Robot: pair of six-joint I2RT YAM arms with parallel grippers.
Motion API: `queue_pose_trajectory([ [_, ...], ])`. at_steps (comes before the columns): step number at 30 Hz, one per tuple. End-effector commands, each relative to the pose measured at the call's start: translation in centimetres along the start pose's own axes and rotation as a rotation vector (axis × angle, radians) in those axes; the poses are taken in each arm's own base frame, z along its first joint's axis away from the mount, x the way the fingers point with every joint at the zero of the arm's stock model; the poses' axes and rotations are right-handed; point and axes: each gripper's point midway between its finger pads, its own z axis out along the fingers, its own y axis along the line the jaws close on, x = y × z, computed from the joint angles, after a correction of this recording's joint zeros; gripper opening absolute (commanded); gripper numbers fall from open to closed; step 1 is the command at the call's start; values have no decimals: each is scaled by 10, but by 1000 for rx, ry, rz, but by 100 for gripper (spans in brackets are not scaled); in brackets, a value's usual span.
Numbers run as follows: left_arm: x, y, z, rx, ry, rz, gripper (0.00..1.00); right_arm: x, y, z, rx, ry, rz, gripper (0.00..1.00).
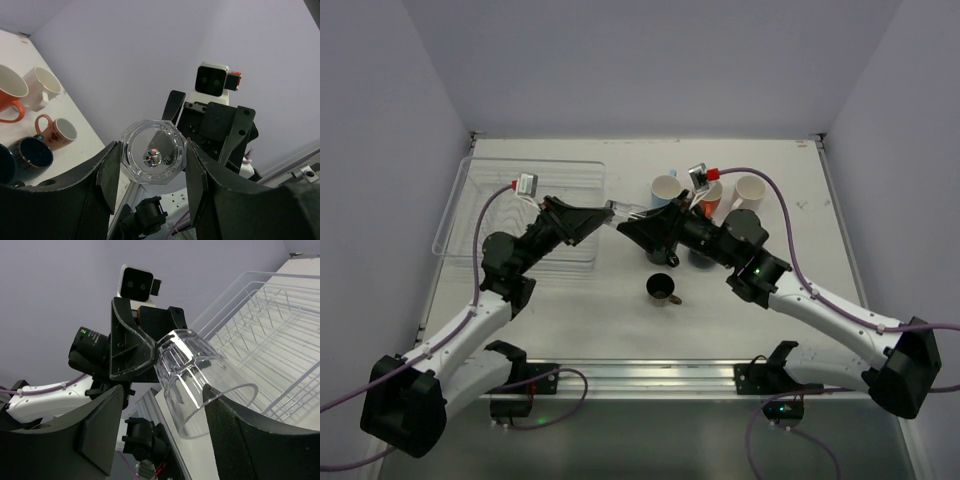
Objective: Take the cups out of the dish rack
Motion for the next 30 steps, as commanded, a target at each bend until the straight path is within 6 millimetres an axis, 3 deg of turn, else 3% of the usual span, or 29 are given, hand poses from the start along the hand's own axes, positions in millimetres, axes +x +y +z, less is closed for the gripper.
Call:
queue_pose_trajectory([
  [1, 8, -27, 4, 111, 16, 19, 0, -24, 23, -5, -90, -82, -15, 66],
  [3, 11, -27, 6, 113, 22, 15, 0, -24, 22, -7, -101, -90, -6, 63],
  [6, 16, -27, 8, 116, 36, 16, 3, -29, 22, -10, -113, -115, 1, 46],
  [7, 17, -25, 8, 112, 36, 16, 17, -30, 22, -11, -114, -121, -1, 35],
  [8, 17, -23, 8, 107, 36, 17, 25, -28, 19, -13, -106, -123, 3, 16],
  [9, 17, -23, 8, 105, 36, 21, 35, -33, 20, -16, -99, -146, 2, 11],
  [10, 17, -23, 8, 100, 37, 31, 55, -31, 18, -19, -92, -148, 1, 7],
  [12, 15, -20, 9, 60, 40, 69, 76, -35, 20, -27, -89, -168, -14, 1],
  [16, 4, -16, 11, -42, 27, 190, 96, -19, 4, -37, 4, -84, -55, 0],
  [18, -13, -23, 15, -89, -3, 314, 100, -1, -10, -49, 86, 17, -85, 0],
  [19, -11, -11, 9, -177, 31, 329, 100, 5, -17, -54, 125, 49, -92, 0],
  [20, -27, -21, 11, -205, 4, 450, 100, 21, -31, -68, 209, 133, -85, 0],
  [21, -23, -4, 2, -303, 56, 467, 100, 31, -44, -78, 270, 187, -115, 0],
  [22, -27, -3, -3, -340, 69, 520, 100, 37, -54, -87, 329, 221, -122, 0],
  [23, -37, -2, -8, -393, 76, 624, 100, 52, -72, -109, 445, 299, -115, 0],
  [26, -34, 28, -36, -552, 171, 734, 100, 70, -103, -151, 657, 400, -116, 0],
  [30, -15, 61, -67, -627, 282, 799, 100, 76, -128, -177, 843, 437, -114, 0],
])
